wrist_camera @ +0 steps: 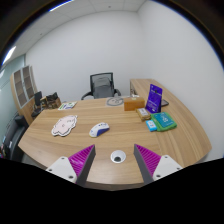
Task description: Arrange mouse
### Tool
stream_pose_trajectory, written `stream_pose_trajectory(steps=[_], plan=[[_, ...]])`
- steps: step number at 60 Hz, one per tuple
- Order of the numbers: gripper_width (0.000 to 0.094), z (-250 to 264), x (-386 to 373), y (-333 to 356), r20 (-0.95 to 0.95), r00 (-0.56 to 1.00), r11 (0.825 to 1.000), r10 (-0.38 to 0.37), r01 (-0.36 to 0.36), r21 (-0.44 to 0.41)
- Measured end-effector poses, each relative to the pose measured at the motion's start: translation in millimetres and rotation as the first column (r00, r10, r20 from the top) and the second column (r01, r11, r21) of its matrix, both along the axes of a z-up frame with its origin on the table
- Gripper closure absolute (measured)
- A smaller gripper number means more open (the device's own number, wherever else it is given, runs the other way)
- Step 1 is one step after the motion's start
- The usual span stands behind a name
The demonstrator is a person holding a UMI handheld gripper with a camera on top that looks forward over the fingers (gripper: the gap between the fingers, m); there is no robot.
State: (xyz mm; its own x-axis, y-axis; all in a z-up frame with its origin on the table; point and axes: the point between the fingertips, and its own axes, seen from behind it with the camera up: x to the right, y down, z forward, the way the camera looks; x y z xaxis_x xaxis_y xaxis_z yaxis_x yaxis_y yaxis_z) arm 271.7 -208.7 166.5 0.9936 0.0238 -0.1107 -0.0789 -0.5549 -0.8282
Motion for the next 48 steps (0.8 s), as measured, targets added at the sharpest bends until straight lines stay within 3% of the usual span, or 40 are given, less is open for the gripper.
stream_pose_trajectory(steps=[23, 36, 48], plan=[[0.0112, -17.8, -94.8, 37.4, 0.033, 0.991, 0.991, -0.13, 0.13, 0.008], [0.0111, -51.6, -145.4, 69.0, 0.027, 0.996, 0.996, -0.09, 0.09, 0.001], [0.0099, -95.8, -142.6, 120.8, 0.003, 0.997, 0.996, -0.079, 0.079, -0.045]])
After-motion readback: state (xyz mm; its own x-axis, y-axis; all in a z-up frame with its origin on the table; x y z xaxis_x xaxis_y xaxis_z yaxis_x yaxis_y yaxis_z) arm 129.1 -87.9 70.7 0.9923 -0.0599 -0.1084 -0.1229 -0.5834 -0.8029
